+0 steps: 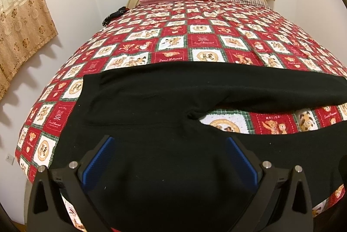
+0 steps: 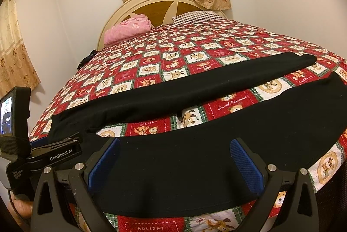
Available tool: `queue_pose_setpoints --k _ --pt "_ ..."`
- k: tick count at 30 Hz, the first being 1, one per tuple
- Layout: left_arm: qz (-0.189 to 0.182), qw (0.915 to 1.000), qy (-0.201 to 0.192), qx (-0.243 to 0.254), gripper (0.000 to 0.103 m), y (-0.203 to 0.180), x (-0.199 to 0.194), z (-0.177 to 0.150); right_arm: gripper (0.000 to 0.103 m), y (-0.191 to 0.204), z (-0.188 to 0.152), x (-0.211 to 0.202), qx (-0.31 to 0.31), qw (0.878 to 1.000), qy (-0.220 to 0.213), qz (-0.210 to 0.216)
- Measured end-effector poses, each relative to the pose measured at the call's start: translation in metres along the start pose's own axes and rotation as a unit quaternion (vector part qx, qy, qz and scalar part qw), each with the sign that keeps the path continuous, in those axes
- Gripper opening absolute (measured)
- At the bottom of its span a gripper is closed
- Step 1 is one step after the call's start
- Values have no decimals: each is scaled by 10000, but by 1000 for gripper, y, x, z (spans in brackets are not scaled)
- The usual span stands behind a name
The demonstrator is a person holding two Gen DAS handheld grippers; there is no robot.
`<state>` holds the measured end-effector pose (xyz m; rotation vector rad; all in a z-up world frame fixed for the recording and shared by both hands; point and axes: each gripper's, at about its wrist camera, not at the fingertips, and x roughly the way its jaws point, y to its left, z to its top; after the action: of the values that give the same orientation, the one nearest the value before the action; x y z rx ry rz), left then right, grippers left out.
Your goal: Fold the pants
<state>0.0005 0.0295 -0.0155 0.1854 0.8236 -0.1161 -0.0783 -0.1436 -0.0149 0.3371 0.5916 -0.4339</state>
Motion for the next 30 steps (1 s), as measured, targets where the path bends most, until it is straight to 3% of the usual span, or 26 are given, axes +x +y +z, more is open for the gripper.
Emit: queue_pose_setpoints --k 20,24,30 --pt "-34 9999 163 -33 103 17 12 2 102 -4 9 17 -37 9999 137 91" --pt "-250 9993 93 -257 103 58 13 8 102 -7 18 31 -237 9990 286 235" --pt "-99 9978 101 -647 103 150 36 42 102 -11 41 50 -404 9982 326 291"
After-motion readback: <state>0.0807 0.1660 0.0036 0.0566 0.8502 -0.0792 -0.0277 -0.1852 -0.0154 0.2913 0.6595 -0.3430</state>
